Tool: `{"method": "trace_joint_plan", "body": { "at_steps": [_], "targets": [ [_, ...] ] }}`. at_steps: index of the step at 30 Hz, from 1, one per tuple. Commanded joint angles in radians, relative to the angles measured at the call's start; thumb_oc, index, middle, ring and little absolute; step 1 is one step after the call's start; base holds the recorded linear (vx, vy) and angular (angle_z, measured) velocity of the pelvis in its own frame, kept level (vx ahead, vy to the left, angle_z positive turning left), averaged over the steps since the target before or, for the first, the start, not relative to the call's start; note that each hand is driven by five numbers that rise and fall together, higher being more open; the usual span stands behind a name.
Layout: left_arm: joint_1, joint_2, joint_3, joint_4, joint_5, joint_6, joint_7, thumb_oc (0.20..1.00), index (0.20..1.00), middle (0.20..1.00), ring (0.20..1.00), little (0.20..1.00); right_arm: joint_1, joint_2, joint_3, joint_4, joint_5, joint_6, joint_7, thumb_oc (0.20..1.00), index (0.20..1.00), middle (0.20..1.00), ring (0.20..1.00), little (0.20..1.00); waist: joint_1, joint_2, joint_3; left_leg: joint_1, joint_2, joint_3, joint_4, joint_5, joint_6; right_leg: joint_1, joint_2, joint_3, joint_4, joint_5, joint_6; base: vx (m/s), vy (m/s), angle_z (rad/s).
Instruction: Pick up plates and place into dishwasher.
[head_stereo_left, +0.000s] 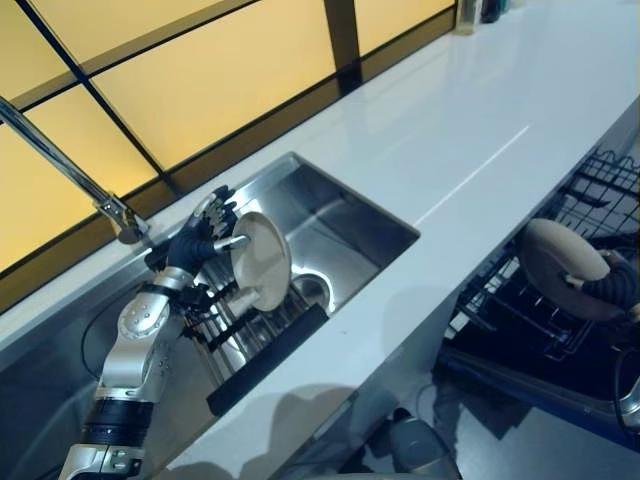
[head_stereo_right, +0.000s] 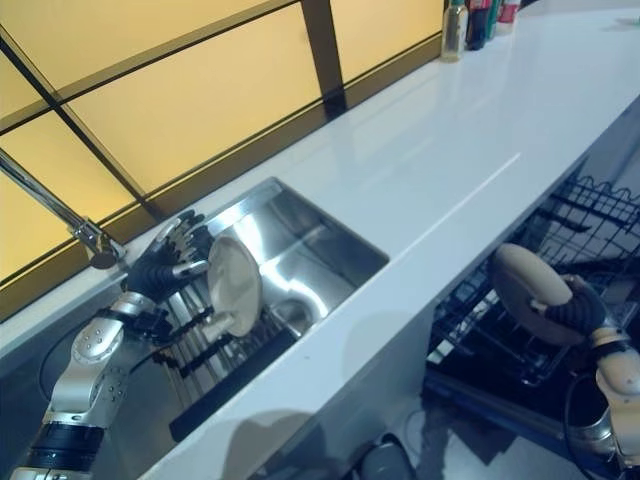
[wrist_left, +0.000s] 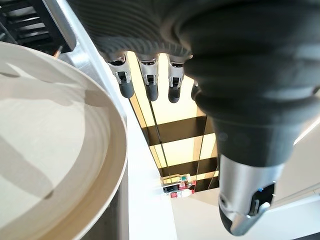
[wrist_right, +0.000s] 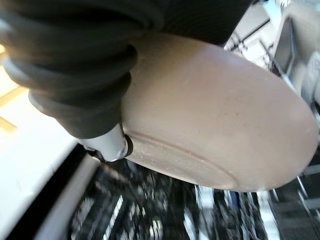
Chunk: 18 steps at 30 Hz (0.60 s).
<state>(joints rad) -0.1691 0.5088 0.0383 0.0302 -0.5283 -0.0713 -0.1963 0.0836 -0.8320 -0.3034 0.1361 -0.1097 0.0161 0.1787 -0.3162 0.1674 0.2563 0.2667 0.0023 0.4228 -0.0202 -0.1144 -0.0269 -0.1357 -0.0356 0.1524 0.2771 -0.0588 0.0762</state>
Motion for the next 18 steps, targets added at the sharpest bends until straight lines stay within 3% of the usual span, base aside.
{"method": "trace_joint_plan", "body": {
  "at_steps": [1,18],
  "targets": [
    [0.038,0.005,-0.006,-0.007,-0.034,-0.053,0.017,1.0,1.0,1.0,1.0,1.0,-0.036,-0.034,0.028,0.023,-0.035,-0.016,0.003,0.2,0.2,0.2,0.2,0.2,0.015,-0.053,-0.062,-0.114,-0.022,-0.009,0.272,-0.199,0.104,0.002,-0.071,-0.069,-0.155,0.074,0.084,0.05,-0.018,0.06],
    [0.044,-0.009,-0.066,-0.014,-0.038,-0.054,0.041,1.0,1.0,1.0,1.0,1.0,-0.092,-0.15,0.114,0.189,-0.183,0.027,0.052,0.2,0.2,0.2,0.2,0.2,0.034,-0.036,-0.002,-0.138,-0.017,-0.024,0.308,-0.187,0.091,-0.012,-0.091,-0.076,-0.121,0.061,0.076,0.04,-0.014,0.04]
  ]
}}
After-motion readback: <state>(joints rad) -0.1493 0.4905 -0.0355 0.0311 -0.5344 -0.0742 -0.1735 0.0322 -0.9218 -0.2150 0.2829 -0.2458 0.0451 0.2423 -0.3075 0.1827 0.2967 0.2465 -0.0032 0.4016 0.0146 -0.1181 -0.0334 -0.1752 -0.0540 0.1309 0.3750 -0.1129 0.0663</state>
